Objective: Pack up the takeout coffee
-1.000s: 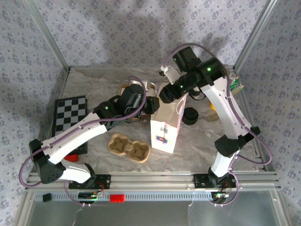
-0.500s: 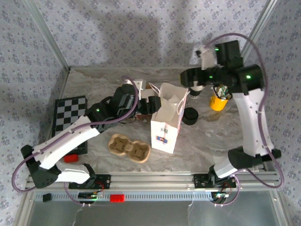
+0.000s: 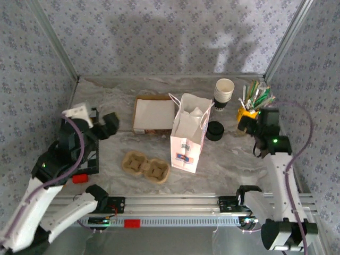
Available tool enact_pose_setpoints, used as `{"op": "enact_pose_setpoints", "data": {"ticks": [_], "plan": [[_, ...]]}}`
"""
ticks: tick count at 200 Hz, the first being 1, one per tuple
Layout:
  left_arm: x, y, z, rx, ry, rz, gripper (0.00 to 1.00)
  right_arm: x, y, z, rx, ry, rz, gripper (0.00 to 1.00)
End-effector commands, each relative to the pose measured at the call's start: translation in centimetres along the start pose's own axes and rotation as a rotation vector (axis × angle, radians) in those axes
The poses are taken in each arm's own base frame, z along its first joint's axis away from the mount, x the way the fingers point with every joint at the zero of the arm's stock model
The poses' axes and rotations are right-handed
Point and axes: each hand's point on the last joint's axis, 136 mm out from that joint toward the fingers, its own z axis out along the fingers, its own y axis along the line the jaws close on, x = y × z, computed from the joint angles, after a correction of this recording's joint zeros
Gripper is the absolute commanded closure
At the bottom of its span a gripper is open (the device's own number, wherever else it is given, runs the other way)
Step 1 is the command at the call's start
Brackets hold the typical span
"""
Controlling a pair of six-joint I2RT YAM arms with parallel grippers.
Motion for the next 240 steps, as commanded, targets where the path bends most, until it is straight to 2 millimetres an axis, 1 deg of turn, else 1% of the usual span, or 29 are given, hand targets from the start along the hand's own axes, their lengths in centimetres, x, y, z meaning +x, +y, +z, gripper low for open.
{"op": "enact_pose_setpoints", "data": {"ticks": [1, 5, 10, 12, 21, 37, 44, 46, 50, 56, 61, 64, 80, 84, 89, 94, 103, 107, 112, 119, 131, 137, 144, 159, 176, 181, 193, 230, 240], "plan": [[3.7, 9.0, 3.1, -0.410, 0.021, 0.143, 0.00, -0.2, -1.8, 3.3, 0.110, -0.173, 0.058, 0.00], [3.8, 10.1, 3.5, -0.452, 0.007, 0.151, 0.00, 0.6, -1.7, 4.2, 0.105, -0.178, 0.042, 0.01], [4.7, 11.6, 4.4, -0.510, 0.007, 0.165, 0.00, 1.1, -1.5, 5.1, 0.094, -0.191, 0.024, 0.00], [4.7, 12.0, 4.9, -0.519, -0.007, 0.159, 0.00, 1.7, -1.5, 5.6, 0.094, -0.185, 0.013, 0.00], [6.1, 13.7, 6.9, -0.551, -0.009, 0.179, 0.00, 2.7, -1.1, 7.2, 0.073, -0.212, -0.019, 0.01], [8.2, 15.9, 10.8, -0.536, -0.045, 0.181, 0.00, 4.2, -0.7, 9.6, 0.053, -0.225, -0.048, 0.01], [9.2, 16.5, 12.3, -0.515, -0.054, 0.190, 0.00, 4.5, 0.0, 10.4, 0.014, -0.246, -0.062, 0.01], [9.1, 16.6, 12.6, -0.513, -0.067, 0.185, 0.00, 4.3, 0.3, 10.6, 0.005, -0.260, -0.072, 0.00], [9.8, 17.1, 13.4, -0.508, -0.075, 0.183, 0.00, 4.1, 0.7, 10.9, -0.016, -0.281, -0.089, 0.00], [10.3, 17.0, 14.5, -0.465, -0.090, 0.187, 0.00, 3.6, 1.6, 11.2, -0.043, -0.278, -0.117, 0.01], [10.6, 16.8, 15.3, -0.424, -0.099, 0.195, 0.00, 3.9, 2.0, 11.8, -0.055, -0.250, -0.112, 0.00], [11.0, 16.6, 15.7, -0.401, -0.095, 0.201, 0.00, 3.3, 2.3, 11.9, -0.062, -0.273, -0.125, 0.00], [10.8, 15.6, 17.5, -0.326, -0.148, 0.228, 0.00, 2.1, 4.3, 13.2, -0.132, -0.297, -0.168, 0.00], [10.9, 15.4, 18.1, -0.313, -0.145, 0.242, 0.00, 1.9, 4.9, 13.6, -0.151, -0.302, -0.184, 0.00], [10.9, 15.2, 18.9, -0.305, -0.130, 0.257, 0.00, 1.3, 5.7, 13.8, -0.175, -0.326, -0.220, 0.00], [10.8, 15.0, 19.7, -0.299, -0.107, 0.265, 0.00, 0.9, 6.1, 14.2, -0.159, -0.326, -0.252, 0.00], [11.2, 14.7, 21.0, -0.280, -0.050, 0.280, 0.00, 0.8, 6.4, 14.8, -0.148, -0.336, -0.267, 0.00], [11.1, 14.5, 21.5, -0.274, -0.048, 0.283, 0.00, 1.4, 6.9, 15.1, -0.182, -0.320, -0.283, 0.00], [11.1, 14.3, 21.9, -0.262, -0.040, 0.285, 0.00, 2.2, 7.0, 15.6, -0.207, -0.297, -0.291, 0.00], [11.0, 13.8, 22.4, -0.233, -0.048, 0.293, 0.00, 3.0, 7.3, 15.9, -0.252, -0.323, -0.292, 0.00], [11.2, 13.0, 22.9, -0.172, -0.074, 0.298, 0.00, 2.8, 6.8, 15.2, -0.246, -0.407, -0.267, 0.00], [11.5, 12.8, 23.3, -0.150, -0.070, 0.307, 0.00, 2.6, 6.4, 15.2, -0.228, -0.408, -0.253, 0.00], [12.2, 12.8, 23.9, -0.143, -0.052, 0.316, 0.00, 2.1, 5.7, 15.8, -0.181, -0.382, -0.227, 0.00], [13.1, 13.0, 25.0, -0.138, -0.031, 0.322, 0.00, 2.5, 5.7, 15.9, -0.155, -0.368, -0.246, 0.00], [13.0, 13.4, 24.7, -0.163, -0.036, 0.308, 0.00, 2.4, 5.9, 15.8, -0.156, -0.379, -0.258, 0.00], [13.0, 13.4, 24.8, -0.164, -0.040, 0.311, 0.00, 2.7, 6.3, 15.9, -0.177, -0.362, -0.260, 0.00], [13.1, 13.5, 24.8, -0.166, -0.038, 0.311, 0.00, 2.4, 6.1, 15.8, -0.179, -0.369, -0.255, 0.00], [13.1, 13.4, 24.7, -0.163, -0.039, 0.314, 0.00, 2.6, 6.2, 16.0, -0.195, -0.351, -0.254, 0.00], [13.2, 13.0, 24.9, -0.142, -0.032, 0.323, 0.00, 2.6, 6.2, 16.0, -0.198, -0.355, -0.254, 0.00]]}}
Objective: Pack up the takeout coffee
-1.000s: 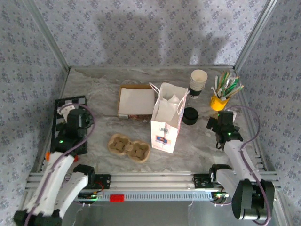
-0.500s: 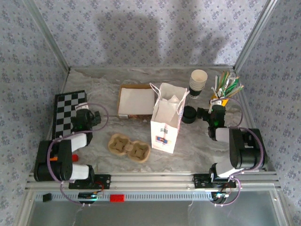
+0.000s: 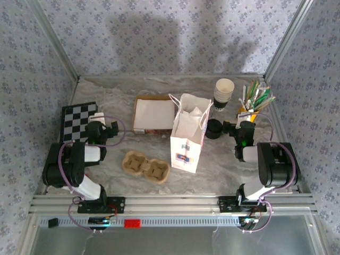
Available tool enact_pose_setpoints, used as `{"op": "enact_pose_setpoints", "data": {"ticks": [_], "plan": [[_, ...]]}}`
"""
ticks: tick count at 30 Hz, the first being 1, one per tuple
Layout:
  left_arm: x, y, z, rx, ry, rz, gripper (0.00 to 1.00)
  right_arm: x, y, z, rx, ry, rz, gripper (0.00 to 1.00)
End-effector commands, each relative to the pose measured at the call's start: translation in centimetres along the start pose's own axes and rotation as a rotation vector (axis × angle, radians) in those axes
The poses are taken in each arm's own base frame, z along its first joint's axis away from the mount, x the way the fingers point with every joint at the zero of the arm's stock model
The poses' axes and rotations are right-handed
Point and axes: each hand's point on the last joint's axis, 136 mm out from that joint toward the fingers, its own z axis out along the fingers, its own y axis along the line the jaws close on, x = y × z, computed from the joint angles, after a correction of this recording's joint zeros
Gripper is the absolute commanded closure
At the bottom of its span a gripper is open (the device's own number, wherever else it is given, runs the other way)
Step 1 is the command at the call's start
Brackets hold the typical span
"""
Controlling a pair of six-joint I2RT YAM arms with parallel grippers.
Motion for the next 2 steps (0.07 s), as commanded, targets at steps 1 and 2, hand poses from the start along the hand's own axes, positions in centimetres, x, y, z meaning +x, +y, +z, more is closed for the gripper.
{"op": "enact_pose_setpoints", "data": {"ticks": [1, 2], "plan": [[-1.76, -0.96, 0.07, 0.050, -0.054, 0.015, 0.00, -0.84, -0.01, 0.29, -0.009, -0.024, -0.010, 0.00], [-1.66, -1.62, 0.13, 0.088, -0.045, 0.031, 0.00, -0.86, 0.00, 0.24, -0.008, -0.028, -0.012, 0.00]]}}
